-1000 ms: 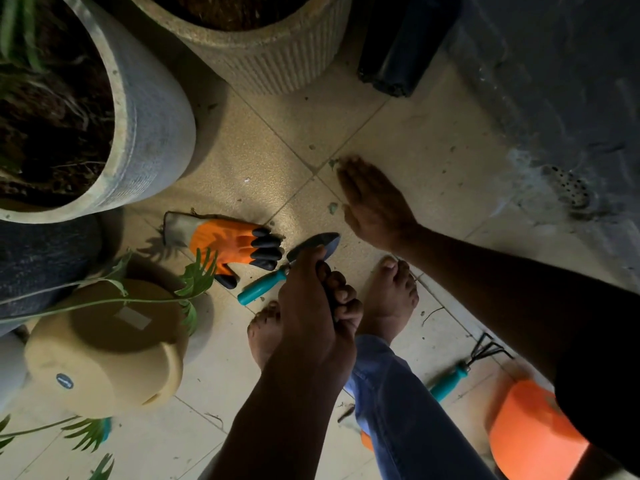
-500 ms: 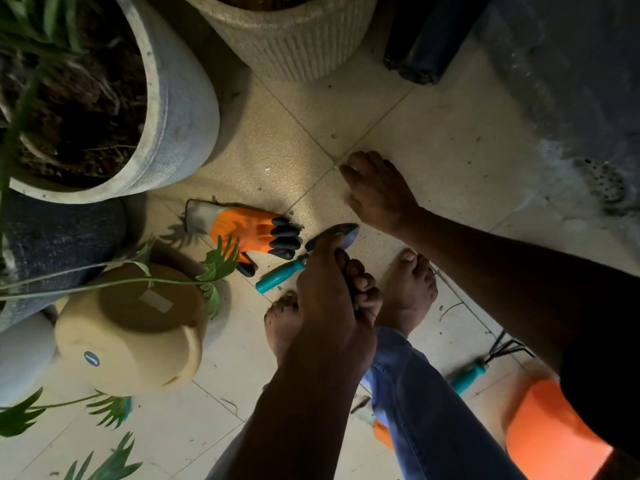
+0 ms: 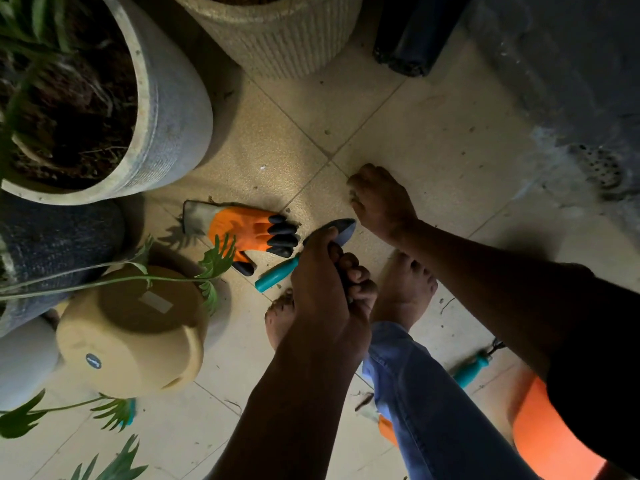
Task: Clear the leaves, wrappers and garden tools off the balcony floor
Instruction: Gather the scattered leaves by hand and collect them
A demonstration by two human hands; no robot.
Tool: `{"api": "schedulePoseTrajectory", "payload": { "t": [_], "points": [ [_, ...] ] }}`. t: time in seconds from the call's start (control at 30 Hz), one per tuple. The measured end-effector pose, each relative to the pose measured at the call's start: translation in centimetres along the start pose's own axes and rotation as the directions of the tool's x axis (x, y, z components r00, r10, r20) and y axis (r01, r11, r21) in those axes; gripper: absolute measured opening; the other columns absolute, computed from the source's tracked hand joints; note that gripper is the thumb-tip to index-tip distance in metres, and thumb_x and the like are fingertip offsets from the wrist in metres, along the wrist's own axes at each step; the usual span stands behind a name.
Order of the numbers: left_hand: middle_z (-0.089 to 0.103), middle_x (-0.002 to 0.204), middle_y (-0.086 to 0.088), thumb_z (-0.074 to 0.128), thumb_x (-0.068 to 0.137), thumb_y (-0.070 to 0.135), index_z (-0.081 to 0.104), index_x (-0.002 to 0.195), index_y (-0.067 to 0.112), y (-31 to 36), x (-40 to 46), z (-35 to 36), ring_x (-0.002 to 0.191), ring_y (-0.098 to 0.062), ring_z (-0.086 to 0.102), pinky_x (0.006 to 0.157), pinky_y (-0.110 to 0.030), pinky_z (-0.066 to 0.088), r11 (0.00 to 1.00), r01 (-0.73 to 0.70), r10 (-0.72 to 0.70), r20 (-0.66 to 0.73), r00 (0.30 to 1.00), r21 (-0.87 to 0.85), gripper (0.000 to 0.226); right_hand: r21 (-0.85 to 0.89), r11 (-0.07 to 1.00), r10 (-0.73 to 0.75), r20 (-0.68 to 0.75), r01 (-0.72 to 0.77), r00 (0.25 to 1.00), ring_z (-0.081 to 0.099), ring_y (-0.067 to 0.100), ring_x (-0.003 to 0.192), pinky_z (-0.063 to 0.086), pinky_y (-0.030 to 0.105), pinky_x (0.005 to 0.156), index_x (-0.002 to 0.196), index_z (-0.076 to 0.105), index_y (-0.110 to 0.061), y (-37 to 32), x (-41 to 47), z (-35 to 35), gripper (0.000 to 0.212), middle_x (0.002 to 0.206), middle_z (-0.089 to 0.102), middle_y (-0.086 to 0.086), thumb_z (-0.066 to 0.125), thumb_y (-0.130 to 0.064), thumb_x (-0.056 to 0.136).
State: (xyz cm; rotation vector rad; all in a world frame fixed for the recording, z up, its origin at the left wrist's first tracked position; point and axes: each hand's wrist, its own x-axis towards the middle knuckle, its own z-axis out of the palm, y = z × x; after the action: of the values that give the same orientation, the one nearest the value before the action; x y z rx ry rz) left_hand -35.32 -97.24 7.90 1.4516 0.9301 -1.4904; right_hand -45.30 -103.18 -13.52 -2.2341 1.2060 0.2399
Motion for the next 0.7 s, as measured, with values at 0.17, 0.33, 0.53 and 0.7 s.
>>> {"api": "schedulePoseTrajectory", "payload": {
  "t": [0.17, 0.33, 0.53, 0.7],
  "points": [
    [0.038, 0.042, 0.008, 0.054, 0.1, 0.022, 0.044, 0.053, 0.022, -0.2, 0.2, -0.1, 0.031, -0.001, 0.036, 0.031, -0.01, 0.027, 1.0, 0.001, -0.001, 0.006, 1.0, 0.027, 0.048, -0.022, 0.998, 0.053, 0.008, -0.053, 0.999, 0.06, 0.027, 0.097, 0.042, 0.027, 0.07, 0.107, 0.064, -0.005, -0.8, 0.1, 0.3, 0.013, 0.111, 0.058, 0.014, 0.06, -0.005, 0.095],
    [0.039, 0.043, 0.008, 0.054, 0.1, 0.022, 0.043, 0.058, 0.021, -0.6, 0.6, -0.1, 0.031, -0.001, 0.037, 0.032, -0.01, 0.027, 0.998, -0.014, 0.015, -0.013, 1.0, 0.06, 0.044, -0.088, 0.996, 0.028, 0.04, -0.024, 0.999, 0.061, 0.029, 0.094, 0.044, 0.03, 0.067, 0.105, 0.063, -0.005, -0.5, -0.1, 0.3, 0.014, 0.108, 0.059, 0.016, 0.06, -0.001, 0.091],
    [0.041, 0.049, 0.007, 0.055, 0.1, 0.027, 0.044, 0.061, 0.022, -1.6, 0.5, -1.0, 0.037, -0.004, 0.04, 0.036, -0.013, 0.031, 0.995, 0.0, -0.001, 0.013, 1.0, 0.103, 0.041, 0.18, 0.956, 0.247, -0.06, -0.233, 0.967, 0.068, 0.022, 0.084, 0.045, 0.026, 0.063, 0.092, 0.071, -0.007, -1.0, -1.7, -2.4, 0.014, 0.091, 0.07, 0.008, 0.057, -0.006, 0.094],
    [0.044, 0.057, 0.006, 0.055, 0.102, 0.033, 0.047, 0.066, 0.022, -2.4, -0.9, -2.0, 0.047, -0.007, 0.043, 0.044, -0.016, 0.032, 0.982, 0.01, -0.013, 0.014, 1.0, 0.188, 0.038, 0.681, 0.713, 0.37, -0.167, -0.164, 0.914, 0.072, 0.01, 0.076, 0.06, 0.037, 0.072, 0.086, 0.078, -0.008, -6.3, -7.2, -10.8, 0.013, 0.082, 0.077, -0.002, 0.067, -0.001, 0.086]
  ]
}}
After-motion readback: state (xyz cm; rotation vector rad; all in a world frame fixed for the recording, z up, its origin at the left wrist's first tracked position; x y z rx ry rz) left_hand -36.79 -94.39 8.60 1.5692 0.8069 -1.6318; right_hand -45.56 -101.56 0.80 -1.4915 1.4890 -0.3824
